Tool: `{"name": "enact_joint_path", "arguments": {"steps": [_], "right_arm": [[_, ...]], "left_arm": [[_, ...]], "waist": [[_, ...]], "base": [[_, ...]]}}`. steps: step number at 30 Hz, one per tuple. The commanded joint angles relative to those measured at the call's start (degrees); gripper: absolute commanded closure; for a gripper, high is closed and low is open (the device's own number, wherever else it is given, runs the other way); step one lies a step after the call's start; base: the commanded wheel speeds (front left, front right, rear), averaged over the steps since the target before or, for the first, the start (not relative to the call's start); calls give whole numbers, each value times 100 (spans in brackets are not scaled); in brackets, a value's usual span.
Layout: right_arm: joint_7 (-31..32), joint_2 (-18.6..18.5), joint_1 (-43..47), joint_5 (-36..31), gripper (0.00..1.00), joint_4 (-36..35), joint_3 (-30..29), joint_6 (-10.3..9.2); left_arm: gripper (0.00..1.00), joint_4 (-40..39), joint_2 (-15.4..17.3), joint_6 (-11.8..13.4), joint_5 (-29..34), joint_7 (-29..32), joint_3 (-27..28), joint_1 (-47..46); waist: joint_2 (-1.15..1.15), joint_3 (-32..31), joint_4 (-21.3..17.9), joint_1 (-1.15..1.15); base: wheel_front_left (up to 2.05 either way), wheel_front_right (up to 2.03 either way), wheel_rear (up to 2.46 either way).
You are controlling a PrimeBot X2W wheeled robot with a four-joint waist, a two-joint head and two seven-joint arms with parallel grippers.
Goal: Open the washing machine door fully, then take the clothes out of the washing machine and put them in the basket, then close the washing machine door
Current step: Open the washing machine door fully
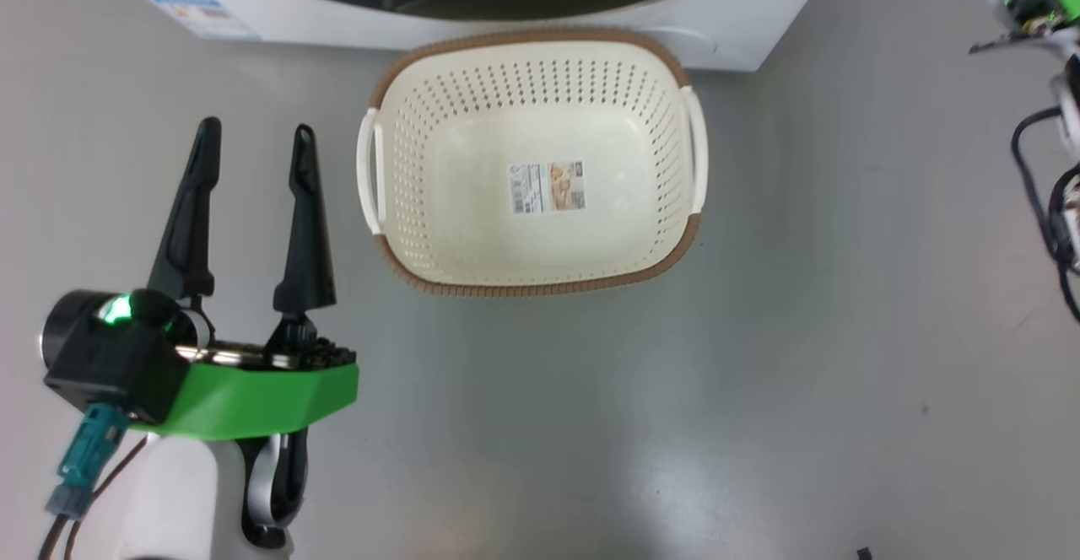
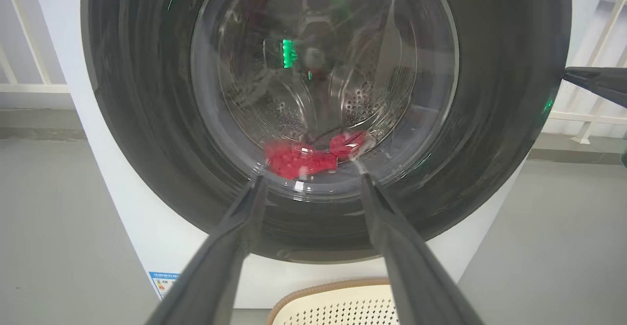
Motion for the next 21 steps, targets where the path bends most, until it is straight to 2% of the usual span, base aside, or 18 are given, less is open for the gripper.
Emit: {"name": "enact_joint_path", "arguments": {"steps": [1, 21], "right_arm": [[109, -27, -129, 94, 100, -158, 27, 3], [1020, -95, -976, 501, 100, -2, 48, 3]], "left_arm": [[0, -186, 111, 20, 48, -44, 154, -94], [0, -189, 111, 82, 92, -44, -155, -353]], "waist": [[0, 245, 142, 0], [0, 804, 206, 0]], "base": [[0, 0, 0], [0, 0, 0]]}}
